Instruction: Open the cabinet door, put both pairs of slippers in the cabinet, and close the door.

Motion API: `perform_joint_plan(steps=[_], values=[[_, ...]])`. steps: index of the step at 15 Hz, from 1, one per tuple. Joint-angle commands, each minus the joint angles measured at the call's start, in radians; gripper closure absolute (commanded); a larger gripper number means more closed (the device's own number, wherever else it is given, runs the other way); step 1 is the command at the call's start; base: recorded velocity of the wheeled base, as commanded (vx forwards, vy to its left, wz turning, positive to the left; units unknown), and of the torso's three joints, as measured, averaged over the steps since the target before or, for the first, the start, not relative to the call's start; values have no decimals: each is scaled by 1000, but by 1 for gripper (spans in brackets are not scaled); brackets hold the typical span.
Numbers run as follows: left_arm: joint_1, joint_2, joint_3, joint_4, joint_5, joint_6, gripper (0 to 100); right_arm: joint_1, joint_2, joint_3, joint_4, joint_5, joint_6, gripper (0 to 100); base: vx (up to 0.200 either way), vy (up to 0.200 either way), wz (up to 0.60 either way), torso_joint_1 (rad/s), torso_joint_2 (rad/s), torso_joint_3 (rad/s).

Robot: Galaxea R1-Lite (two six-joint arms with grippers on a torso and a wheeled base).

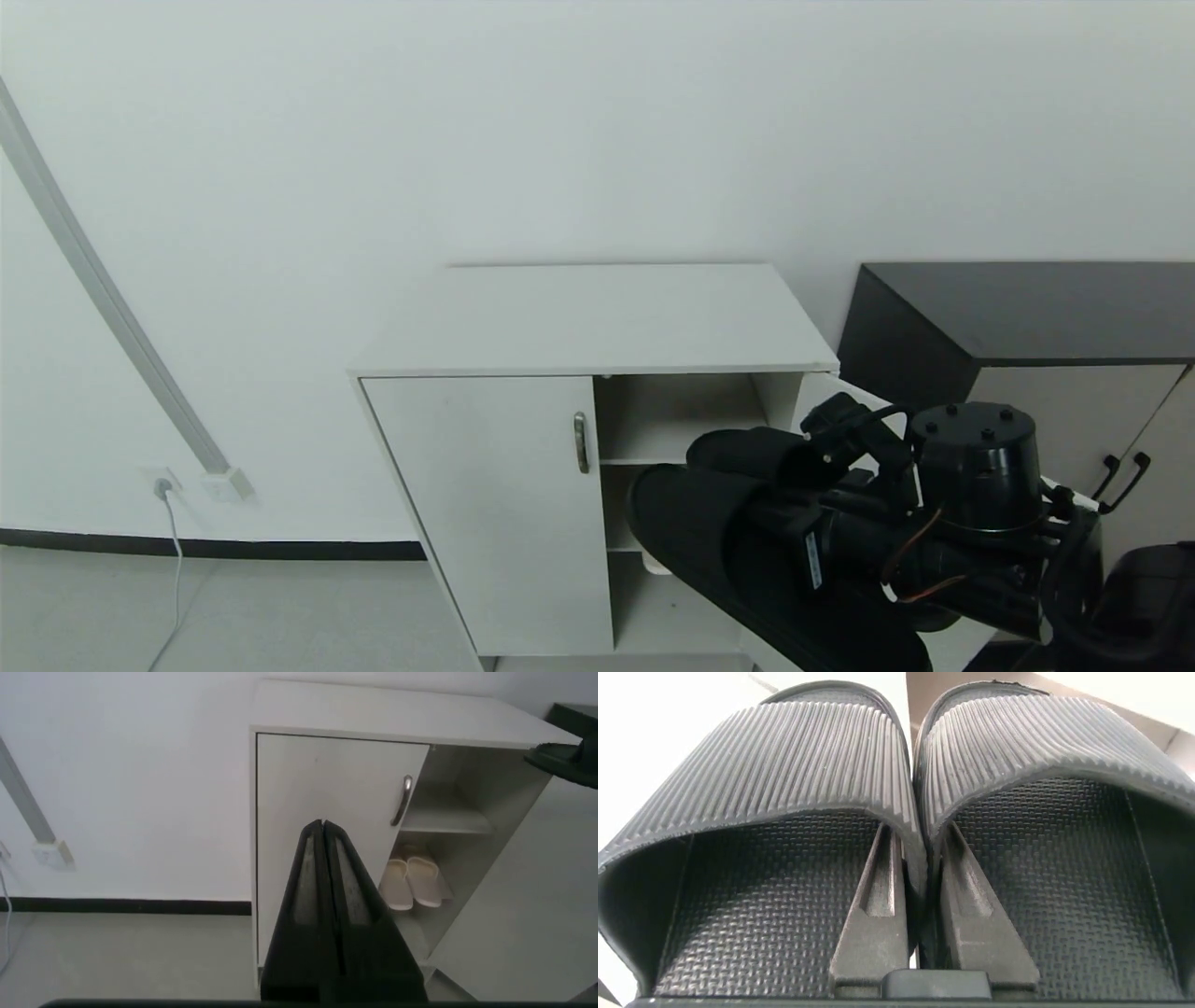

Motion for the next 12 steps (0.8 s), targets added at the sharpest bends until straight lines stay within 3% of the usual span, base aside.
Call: perform_joint_plan(steps=[1,12], values=[[0,-1,0,0,1,0,100,1,1,1,-1,2,-1,100,0,0,0,-232,559,325],[0,-1,0,0,1,4,100,9,0,12,-2,2,-1,100,0,0,0,-191,508,316]])
